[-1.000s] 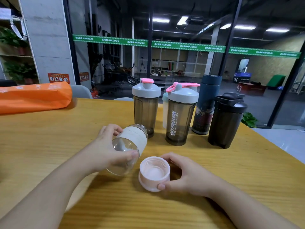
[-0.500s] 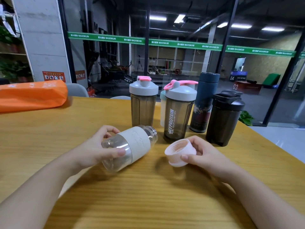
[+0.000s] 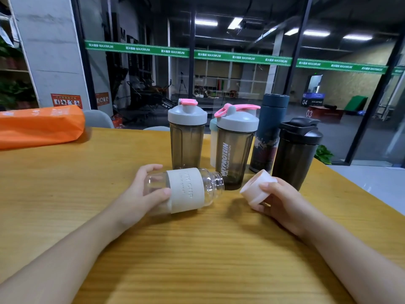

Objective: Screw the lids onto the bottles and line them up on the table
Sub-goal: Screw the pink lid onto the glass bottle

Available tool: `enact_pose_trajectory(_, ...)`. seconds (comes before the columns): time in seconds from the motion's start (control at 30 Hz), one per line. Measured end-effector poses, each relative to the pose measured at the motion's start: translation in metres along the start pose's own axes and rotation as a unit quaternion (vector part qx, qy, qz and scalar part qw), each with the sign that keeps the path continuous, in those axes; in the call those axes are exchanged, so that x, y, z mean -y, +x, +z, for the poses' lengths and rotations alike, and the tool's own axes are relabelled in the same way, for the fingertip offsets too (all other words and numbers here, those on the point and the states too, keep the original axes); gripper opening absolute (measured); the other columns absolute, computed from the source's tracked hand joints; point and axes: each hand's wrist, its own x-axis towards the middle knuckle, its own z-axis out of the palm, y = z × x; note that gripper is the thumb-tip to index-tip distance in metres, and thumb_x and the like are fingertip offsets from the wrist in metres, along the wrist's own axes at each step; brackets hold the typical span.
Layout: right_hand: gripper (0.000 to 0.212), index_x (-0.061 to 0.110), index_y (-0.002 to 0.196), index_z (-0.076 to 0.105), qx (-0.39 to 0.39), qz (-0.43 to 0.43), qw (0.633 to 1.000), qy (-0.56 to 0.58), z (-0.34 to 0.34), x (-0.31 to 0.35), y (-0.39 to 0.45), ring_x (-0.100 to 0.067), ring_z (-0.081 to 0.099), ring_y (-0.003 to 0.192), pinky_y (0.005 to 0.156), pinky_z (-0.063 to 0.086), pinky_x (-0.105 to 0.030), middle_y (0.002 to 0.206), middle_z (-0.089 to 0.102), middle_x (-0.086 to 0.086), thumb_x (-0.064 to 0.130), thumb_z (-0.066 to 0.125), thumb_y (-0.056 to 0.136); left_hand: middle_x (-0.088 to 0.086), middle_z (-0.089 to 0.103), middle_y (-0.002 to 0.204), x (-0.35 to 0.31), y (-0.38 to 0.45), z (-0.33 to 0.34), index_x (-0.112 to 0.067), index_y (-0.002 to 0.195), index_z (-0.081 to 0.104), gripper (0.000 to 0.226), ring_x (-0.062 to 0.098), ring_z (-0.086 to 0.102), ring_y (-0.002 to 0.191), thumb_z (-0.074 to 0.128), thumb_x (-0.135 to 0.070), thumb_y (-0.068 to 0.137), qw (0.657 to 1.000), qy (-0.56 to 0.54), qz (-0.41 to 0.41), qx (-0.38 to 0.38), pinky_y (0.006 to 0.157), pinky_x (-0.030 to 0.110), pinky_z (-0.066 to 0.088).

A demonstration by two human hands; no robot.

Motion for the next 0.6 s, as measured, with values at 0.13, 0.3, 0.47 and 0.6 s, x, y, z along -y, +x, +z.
enact_pose_trajectory(0.13,0.079,0.007,0.120,0.050,-0.015,-0.008,0.998,0.059,0.001,-0.006,0.004,-0.024,0.059,0.088,0.074,0.047,-0.032,0.109,0.056,-0.018,0.027,0.073,0.047,-0.004,0.048,0.128,0.007,0.003,0.011,-0.051,0.112,0.033,0.093,0.013,0.057,0.112,0.085,-0.057,0.035,1.000,-0.003,-0.001,-0.009,0.089,0.042,0.053)
enact_pose_trajectory(0.3,0.054,0.010,0.111,0.052,-0.006,-0.012,0.993,0.121,-0.002,-0.005,0.006,-0.019,0.058,0.079,0.061,0.047,-0.025,0.096,0.056,-0.011,0.022,0.068,0.062,-0.007,0.059,0.116,0.008,0.014,0.018,-0.040,0.110,0.042,0.082,0.011,0.064,0.100,0.077,-0.063,0.040,0.999,0.006,0.005,-0.032,0.077,0.028,0.053)
enact_pose_trajectory(0.47,0.039,0.008,0.110,0.050,0.015,-0.008,0.990,0.142,-0.006,-0.006,0.011,-0.021,0.058,0.075,0.058,0.051,-0.028,0.095,0.056,-0.012,0.037,0.046,0.085,0.009,0.065,0.115,0.000,0.025,0.030,-0.024,0.115,0.048,0.079,0.026,0.068,0.095,0.076,-0.056,0.047,0.995,-0.085,-0.023,-0.038,0.082,0.047,0.057)
enact_pose_trajectory(0.6,0.037,0.007,0.109,0.050,0.041,-0.001,0.993,0.108,-0.004,-0.006,0.011,-0.025,0.058,0.063,0.051,0.047,-0.028,0.087,0.055,-0.016,0.035,0.038,0.088,0.010,0.059,0.115,-0.006,0.031,0.036,-0.018,0.113,0.052,0.077,0.038,0.065,0.086,0.073,-0.055,0.049,0.986,-0.154,-0.057,-0.017,0.064,0.043,0.060)
